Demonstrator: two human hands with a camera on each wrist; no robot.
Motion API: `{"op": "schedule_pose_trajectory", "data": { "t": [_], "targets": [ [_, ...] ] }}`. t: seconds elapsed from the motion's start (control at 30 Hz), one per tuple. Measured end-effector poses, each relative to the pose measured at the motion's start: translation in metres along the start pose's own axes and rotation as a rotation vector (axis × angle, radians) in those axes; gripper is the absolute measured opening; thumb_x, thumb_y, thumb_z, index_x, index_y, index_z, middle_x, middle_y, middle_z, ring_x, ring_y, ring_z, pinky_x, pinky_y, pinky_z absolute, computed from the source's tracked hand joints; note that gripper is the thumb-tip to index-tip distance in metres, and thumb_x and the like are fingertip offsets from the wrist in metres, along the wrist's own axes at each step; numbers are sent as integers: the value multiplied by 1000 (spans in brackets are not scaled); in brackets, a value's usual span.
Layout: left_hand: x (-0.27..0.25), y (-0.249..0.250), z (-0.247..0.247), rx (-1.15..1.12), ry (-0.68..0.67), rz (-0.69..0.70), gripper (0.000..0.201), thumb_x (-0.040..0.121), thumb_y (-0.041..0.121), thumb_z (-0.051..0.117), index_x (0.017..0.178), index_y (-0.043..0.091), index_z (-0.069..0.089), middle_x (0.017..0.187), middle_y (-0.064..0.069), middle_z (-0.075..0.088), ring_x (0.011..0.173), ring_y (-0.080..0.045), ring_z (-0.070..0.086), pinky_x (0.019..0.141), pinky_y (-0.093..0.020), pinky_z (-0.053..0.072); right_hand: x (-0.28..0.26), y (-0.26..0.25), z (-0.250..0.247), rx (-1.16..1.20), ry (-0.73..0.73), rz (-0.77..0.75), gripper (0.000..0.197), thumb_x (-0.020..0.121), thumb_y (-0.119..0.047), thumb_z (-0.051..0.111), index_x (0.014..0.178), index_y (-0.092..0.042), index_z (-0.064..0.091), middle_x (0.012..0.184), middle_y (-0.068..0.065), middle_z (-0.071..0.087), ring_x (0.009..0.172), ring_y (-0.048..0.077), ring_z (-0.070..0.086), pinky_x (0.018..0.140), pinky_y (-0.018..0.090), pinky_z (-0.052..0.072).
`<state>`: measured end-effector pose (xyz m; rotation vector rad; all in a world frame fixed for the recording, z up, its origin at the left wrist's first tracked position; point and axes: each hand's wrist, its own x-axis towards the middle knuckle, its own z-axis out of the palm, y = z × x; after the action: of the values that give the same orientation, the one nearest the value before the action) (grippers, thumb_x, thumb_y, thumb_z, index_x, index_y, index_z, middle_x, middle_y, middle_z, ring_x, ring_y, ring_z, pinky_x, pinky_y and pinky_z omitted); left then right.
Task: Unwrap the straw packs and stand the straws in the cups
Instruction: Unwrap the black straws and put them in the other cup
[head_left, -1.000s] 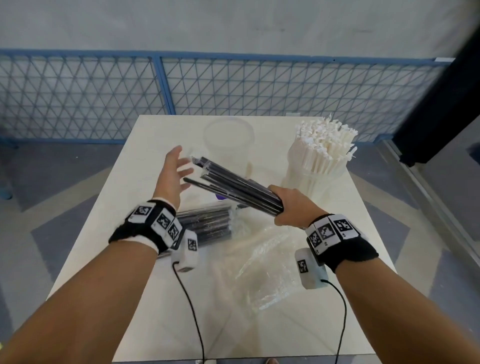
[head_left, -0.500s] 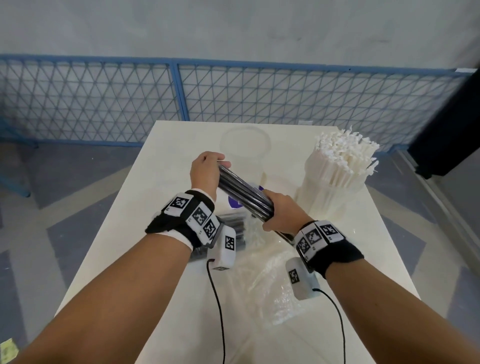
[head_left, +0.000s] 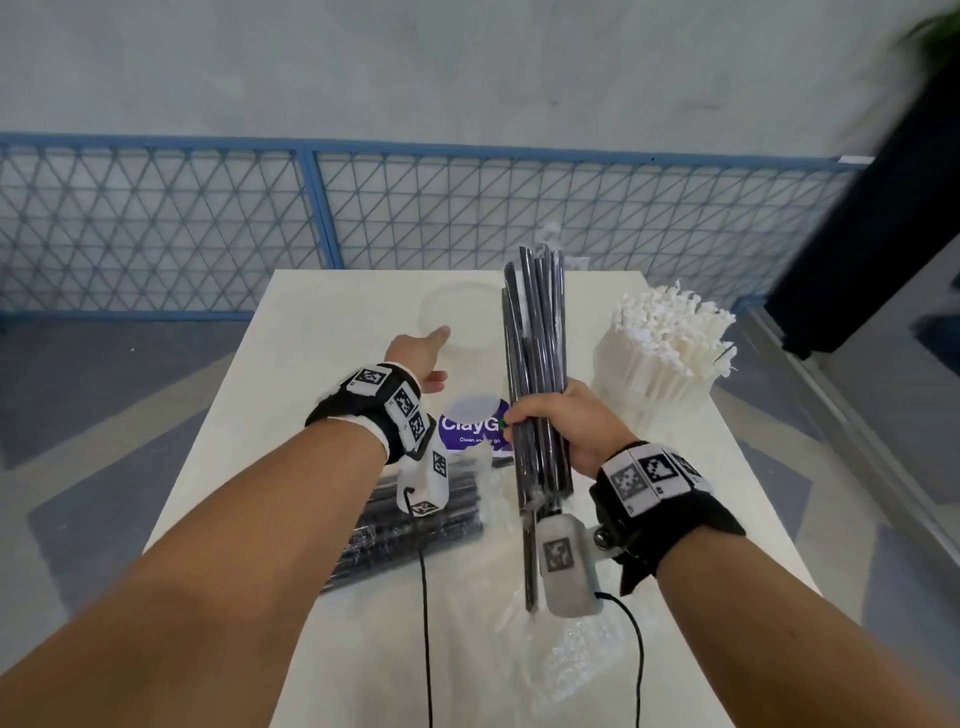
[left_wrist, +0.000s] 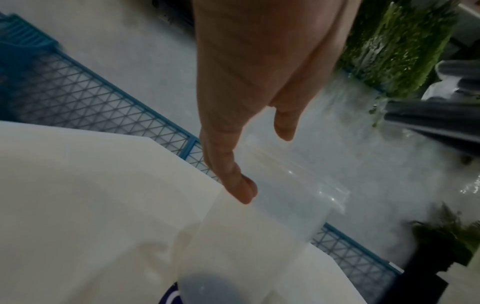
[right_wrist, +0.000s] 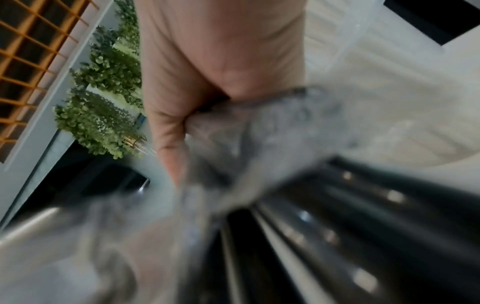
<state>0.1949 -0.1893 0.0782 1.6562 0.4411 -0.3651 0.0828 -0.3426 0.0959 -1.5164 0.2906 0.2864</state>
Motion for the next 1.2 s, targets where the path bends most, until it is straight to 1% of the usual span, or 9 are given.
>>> {"op": "schedule_pose_trajectory", "data": {
  "t": [0.1, 0.13, 0.2, 0.33, 0.5, 0.67, 0.8, 0.93, 1.2],
  "targets": [
    [7, 5, 4, -100, 25, -1, 29, 86, 15, 63, 102, -5, 51, 73, -10, 46, 52, -19, 49, 43, -23, 52, 1, -4, 7, 24, -27, 10, 11, 75, 10, 59, 83, 4, 59, 62, 17, 56, 43, 17, 58, 47, 24, 51],
    [9, 5, 3, -147, 20, -12, 19, 86, 9, 63, 90, -5, 52, 69, -9, 43, 52, -20, 47, 41, -22, 51, 2, -7, 8, 21, -37, 10, 12, 75, 10, 58, 85, 4, 59, 63, 18, 55, 44, 17, 58, 47, 24, 51],
    [9, 5, 0, -232, -17, -34, 18, 85, 1, 61, 72, -1, 49, 68, -8, 40, 55, -19, 44, 42, -24, 53, 4, -13, 10, 39, -45, 18, 9, 76, 9, 58, 83, 3, 59, 63, 17, 55, 45, 17, 60, 47, 25, 52],
    [7, -11, -17, -293, -130, -33, 16, 86, 4, 60, 75, 0, 50, 72, -8, 41, 61, -19, 46, 48, -24, 57, 15, -29, 14, 154, -26, -5, 13, 76, 8, 59, 65, 2, 57, 55, 13, 59, 48, 19, 62, 52, 26, 54],
    [-6, -39, -47, -325, -218, -6, 16, 89, 11, 58, 93, -2, 50, 73, -10, 50, 62, -17, 54, 52, -20, 56, 43, -47, 24, 386, 58, -3, 9, 78, 2, 59, 70, 0, 57, 57, 12, 61, 54, 20, 62, 55, 28, 55],
    [-24, -55, -60, -410, -184, -3, 21, 90, 3, 55, 77, 10, 39, 78, -13, 52, 66, -20, 55, 44, -17, 52, 68, -61, 37, 668, 389, -111, 10, 74, 8, 60, 75, 1, 53, 61, 16, 59, 48, 24, 58, 52, 30, 52],
    [-32, -56, -62, -434, -178, -4, 20, 89, 8, 56, 76, 10, 41, 70, -9, 53, 64, -18, 53, 54, -23, 58, 85, -70, 37, 736, 629, -228, 29, 68, 13, 61, 77, -6, 42, 78, 25, 59, 59, 29, 58, 59, 38, 54],
    [-32, -54, -62, -449, -177, -18, 20, 89, 10, 58, 76, 10, 42, 72, -9, 54, 66, -18, 54, 57, -23, 59, 96, -61, 42, 609, 629, -317, 29, 66, 13, 62, 81, -8, 48, 73, 13, 57, 64, 28, 56, 62, 37, 52],
    [-28, -41, -55, -388, -216, 5, 23, 87, 6, 59, 75, 11, 40, 70, -9, 52, 62, -18, 54, 59, -28, 60, 98, -21, 64, 28, 307, -395, 41, 63, 8, 72, 94, -11, 54, 77, 0, 60, 69, 15, 59, 63, 25, 52]
  ]
}}
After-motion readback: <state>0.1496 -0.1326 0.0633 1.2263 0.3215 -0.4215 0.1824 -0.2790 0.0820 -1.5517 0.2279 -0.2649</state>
